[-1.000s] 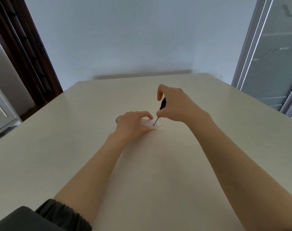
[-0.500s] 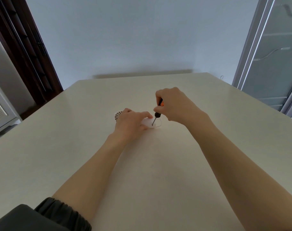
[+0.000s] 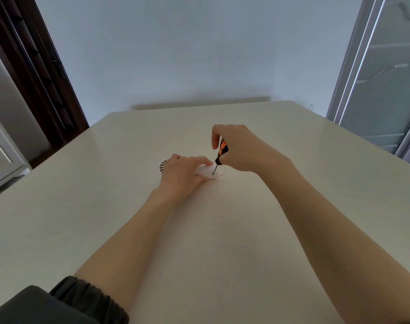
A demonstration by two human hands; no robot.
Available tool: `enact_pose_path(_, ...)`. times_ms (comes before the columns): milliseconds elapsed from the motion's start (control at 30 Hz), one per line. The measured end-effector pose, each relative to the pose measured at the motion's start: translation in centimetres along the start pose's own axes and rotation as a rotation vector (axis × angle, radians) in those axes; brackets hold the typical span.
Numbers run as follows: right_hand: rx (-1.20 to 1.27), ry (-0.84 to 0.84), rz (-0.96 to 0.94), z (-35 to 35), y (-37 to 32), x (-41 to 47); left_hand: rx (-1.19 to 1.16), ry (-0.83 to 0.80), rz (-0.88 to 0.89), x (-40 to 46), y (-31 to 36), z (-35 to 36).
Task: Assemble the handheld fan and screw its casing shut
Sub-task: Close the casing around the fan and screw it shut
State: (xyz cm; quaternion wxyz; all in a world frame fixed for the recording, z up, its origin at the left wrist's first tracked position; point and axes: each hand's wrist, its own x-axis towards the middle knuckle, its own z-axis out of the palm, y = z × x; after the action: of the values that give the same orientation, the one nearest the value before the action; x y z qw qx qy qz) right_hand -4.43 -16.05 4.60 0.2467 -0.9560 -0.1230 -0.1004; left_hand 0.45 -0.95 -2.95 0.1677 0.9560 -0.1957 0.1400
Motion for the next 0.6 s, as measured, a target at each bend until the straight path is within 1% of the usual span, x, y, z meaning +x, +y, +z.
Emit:
enact_pose_path(267, -0.147, 0.096, 0.028, 0.60, -0.65, 0.05, -0.004, 0.008, 0.010, -0.18, 0.25, -0.17)
enact_pose_path(367, -0.181, 0.100, 0.061, 0.61, -0.63, 0.11, -0.006, 0.013, 0.007, -0.19, 0.22, -0.10)
enact_pose_path(467, -0.156, 0.055, 0.090, 0.27, -0.56, -0.30, -0.007, 0.014, 0.007, -0.10, 0.23, -0.07)
enact_pose_path(600, -0.071, -0.043, 0.068, -0.05, -0.31, -0.59, 0.014, 0.010, 0.000, 0.03, 0.26, -0.08)
